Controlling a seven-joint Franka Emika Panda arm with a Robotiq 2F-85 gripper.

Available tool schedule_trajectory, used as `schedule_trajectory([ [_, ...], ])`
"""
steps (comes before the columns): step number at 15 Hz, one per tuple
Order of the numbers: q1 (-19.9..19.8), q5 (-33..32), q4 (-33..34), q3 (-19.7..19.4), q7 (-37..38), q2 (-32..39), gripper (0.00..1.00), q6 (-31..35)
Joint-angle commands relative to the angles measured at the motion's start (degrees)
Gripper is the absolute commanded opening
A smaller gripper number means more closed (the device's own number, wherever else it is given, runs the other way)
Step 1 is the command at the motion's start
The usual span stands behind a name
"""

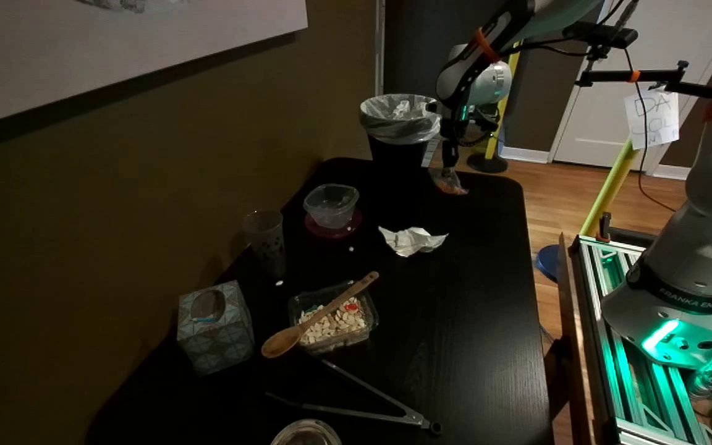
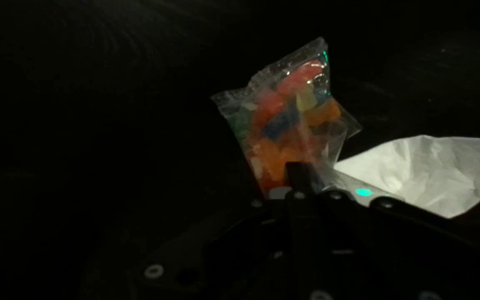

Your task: Put the clear plastic in the clear bowl.

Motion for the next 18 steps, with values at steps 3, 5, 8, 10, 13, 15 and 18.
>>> schedule_trajectory([
  [3, 6.6, 7.08, -9.16, 1.2, -13.21, -11.01, 0.0, 6.36],
  [5, 10.89, 7.1, -9.08, 0.7, -15.09, -12.58, 0.0, 8.65],
  [8, 15.87, 9.42, -7.4, 1.5, -19.41, -13.32, 0.0, 12.27],
  [10, 18.36, 11.45, -5.34, 1.59, -20.41, -12.68, 0.0, 12.39],
  [13, 20.35, 9.95, -5.28, 0.1, -17.89, -12.8, 0.02, 11.61],
  [15, 20.35, 10.08, -5.18, 0.03, -18.17, -12.79, 0.02, 11.61],
  [18, 20.19, 10.26, -5.17, -0.15, -18.82, -12.76, 0.02, 11.61],
])
